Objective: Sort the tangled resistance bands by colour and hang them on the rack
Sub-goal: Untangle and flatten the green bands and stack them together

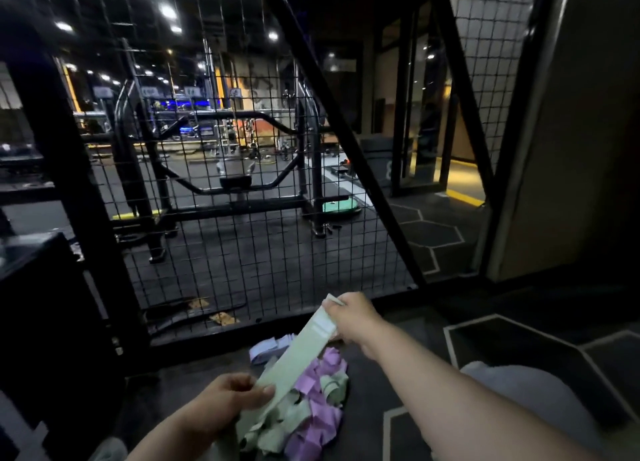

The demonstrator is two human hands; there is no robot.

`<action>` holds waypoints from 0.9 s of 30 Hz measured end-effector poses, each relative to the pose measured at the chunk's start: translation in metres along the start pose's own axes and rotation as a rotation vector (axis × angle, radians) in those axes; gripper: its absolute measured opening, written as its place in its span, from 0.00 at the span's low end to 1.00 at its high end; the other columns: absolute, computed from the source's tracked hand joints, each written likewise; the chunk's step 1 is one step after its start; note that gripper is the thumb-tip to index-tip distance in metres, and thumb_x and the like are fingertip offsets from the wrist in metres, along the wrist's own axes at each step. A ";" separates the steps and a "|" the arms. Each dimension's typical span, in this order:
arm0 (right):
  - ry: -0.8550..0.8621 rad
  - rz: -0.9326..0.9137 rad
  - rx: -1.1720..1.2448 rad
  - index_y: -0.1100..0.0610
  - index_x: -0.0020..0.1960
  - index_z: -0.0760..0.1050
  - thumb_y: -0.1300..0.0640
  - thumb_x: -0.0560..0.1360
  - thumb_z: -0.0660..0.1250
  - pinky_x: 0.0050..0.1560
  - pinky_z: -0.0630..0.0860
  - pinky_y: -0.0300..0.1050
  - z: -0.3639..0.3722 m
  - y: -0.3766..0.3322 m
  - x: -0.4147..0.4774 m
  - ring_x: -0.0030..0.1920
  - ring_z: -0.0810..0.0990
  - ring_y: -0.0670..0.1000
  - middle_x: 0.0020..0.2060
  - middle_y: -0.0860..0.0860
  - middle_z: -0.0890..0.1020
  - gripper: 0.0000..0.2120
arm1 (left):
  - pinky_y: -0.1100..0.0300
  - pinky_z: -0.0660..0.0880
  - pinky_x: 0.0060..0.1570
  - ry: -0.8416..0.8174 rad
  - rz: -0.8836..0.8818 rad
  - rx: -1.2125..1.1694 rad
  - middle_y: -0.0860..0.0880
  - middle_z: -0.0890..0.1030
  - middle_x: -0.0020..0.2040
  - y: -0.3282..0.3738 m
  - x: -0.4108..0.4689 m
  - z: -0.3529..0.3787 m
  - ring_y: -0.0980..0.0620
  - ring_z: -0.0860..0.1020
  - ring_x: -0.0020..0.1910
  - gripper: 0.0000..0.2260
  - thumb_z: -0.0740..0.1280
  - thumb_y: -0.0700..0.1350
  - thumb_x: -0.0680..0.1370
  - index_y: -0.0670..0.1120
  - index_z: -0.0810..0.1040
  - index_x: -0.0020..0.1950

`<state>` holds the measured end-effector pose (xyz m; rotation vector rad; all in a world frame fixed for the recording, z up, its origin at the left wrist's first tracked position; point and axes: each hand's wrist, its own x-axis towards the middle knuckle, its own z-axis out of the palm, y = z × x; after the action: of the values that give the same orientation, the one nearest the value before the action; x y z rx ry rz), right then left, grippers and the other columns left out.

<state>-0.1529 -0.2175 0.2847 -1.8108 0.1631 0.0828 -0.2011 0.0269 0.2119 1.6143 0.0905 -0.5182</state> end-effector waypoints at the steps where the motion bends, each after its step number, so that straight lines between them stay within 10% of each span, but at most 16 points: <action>1: 0.019 0.017 -0.012 0.59 0.39 0.74 0.57 0.82 0.63 0.21 0.66 0.32 -0.002 0.006 0.000 0.23 0.75 0.43 0.32 0.53 0.76 0.14 | 0.51 0.77 0.47 0.005 -0.021 0.008 0.34 0.84 0.48 -0.007 -0.002 -0.003 0.40 0.81 0.44 0.26 0.86 0.49 0.58 0.34 0.83 0.45; 9: 0.078 0.232 -0.066 0.59 0.44 0.76 0.54 0.83 0.63 0.18 0.57 0.30 0.008 0.086 0.020 0.16 0.66 0.44 0.25 0.53 0.72 0.12 | 0.64 0.62 0.24 0.194 -0.259 0.159 0.45 0.72 0.27 -0.065 -0.003 -0.042 0.51 0.67 0.22 0.14 0.79 0.50 0.72 0.42 0.79 0.37; 21: -0.066 0.661 -0.208 0.60 0.45 0.74 0.61 0.83 0.58 0.20 0.66 0.34 0.067 0.238 0.051 0.31 0.77 0.48 0.34 0.57 0.80 0.10 | 0.60 0.75 0.22 0.591 -0.520 0.045 0.35 0.79 0.42 -0.159 0.061 -0.049 0.45 0.78 0.29 0.11 0.66 0.33 0.78 0.31 0.74 0.59; 27: -0.086 0.790 -0.404 0.61 0.57 0.70 0.63 0.82 0.60 0.19 0.67 0.33 0.084 0.292 0.064 0.19 0.78 0.45 0.31 0.56 0.81 0.05 | 0.61 0.74 0.23 0.692 -0.668 0.020 0.37 0.78 0.44 -0.220 0.087 -0.050 0.46 0.77 0.29 0.11 0.61 0.33 0.79 0.36 0.72 0.62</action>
<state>-0.1327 -0.2098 -0.0254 -2.0339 0.8430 0.7966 -0.1890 0.0804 -0.0240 1.7051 1.1709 -0.4323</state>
